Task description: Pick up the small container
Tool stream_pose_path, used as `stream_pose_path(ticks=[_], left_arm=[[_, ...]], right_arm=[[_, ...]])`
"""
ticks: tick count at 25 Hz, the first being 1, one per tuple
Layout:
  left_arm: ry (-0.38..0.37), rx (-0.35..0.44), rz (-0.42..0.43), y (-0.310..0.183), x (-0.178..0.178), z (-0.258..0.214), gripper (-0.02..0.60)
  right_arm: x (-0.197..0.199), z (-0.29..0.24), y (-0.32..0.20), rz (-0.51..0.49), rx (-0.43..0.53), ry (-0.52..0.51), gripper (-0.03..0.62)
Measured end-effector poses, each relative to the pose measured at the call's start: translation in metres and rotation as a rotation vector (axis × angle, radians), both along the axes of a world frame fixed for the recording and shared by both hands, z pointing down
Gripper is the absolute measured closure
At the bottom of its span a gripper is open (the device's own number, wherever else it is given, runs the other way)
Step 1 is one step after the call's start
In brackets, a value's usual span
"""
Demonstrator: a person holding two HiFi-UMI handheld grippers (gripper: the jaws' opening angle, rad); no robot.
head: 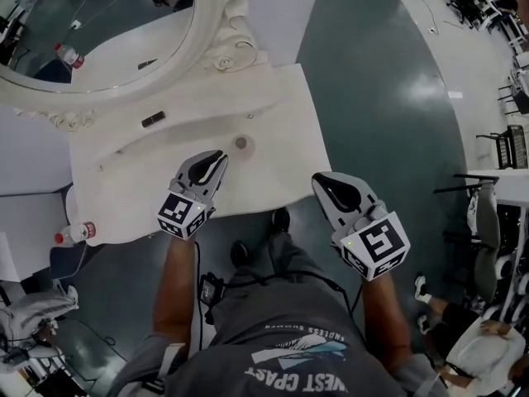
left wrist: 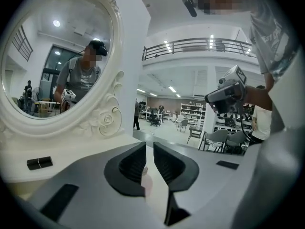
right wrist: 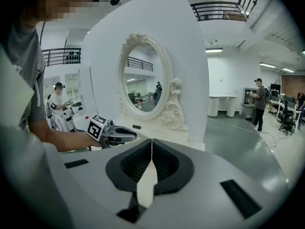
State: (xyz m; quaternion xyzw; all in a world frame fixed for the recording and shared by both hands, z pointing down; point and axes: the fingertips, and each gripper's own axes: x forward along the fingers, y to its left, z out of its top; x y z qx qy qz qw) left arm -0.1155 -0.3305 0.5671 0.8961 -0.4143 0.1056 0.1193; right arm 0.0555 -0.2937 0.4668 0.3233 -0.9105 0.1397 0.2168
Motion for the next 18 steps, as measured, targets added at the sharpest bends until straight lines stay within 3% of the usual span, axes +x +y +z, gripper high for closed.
stream_pose_path(ticks=[18], left_arm=[[-0.006,-0.065,-0.029,-0.046,0.029,0.087,0.314]], right_arm=[[0.016,0.041,-0.011,-0.004,-0.076,0.035,0.566]])
